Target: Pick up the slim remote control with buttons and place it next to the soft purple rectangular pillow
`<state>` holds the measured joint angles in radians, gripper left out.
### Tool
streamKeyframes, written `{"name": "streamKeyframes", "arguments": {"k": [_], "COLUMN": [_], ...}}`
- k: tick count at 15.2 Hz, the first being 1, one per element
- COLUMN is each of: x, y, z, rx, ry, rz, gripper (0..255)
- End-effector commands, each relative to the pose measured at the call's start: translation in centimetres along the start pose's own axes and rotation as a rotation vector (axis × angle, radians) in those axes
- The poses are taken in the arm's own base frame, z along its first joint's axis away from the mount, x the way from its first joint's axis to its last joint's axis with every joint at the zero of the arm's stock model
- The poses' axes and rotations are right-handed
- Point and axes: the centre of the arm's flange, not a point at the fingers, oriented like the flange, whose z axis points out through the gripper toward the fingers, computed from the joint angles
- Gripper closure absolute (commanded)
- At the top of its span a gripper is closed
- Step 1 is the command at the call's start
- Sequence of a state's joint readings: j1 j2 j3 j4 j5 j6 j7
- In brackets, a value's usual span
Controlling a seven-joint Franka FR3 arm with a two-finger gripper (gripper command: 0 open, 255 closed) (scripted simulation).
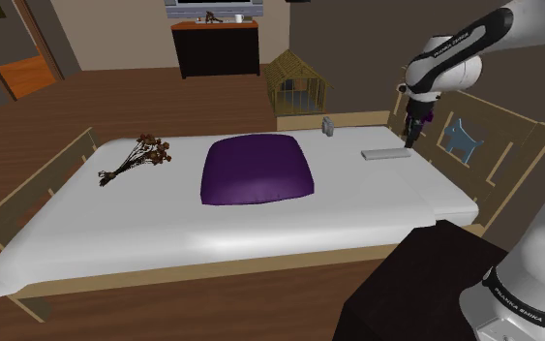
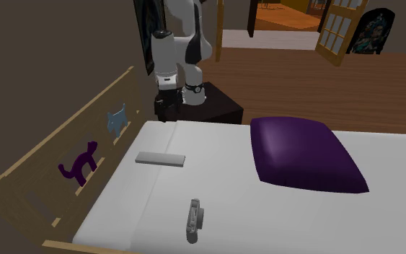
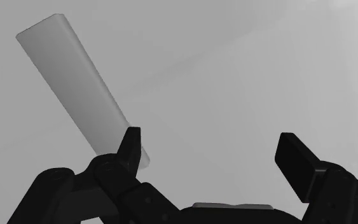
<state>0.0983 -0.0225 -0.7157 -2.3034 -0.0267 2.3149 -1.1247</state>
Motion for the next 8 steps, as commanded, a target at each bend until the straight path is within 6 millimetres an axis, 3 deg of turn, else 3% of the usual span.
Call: {"name": "streamKeyframes", "arguments": {"k": [1, 8], "x": [0.4, 2.0], "y": [2.2, 9.5], "z": [1.7, 7.3], "rx": [0.000, 0.006], "ry": [0.001, 0.001], "rz": [-0.051, -0.211], "gripper": [0, 0]}}
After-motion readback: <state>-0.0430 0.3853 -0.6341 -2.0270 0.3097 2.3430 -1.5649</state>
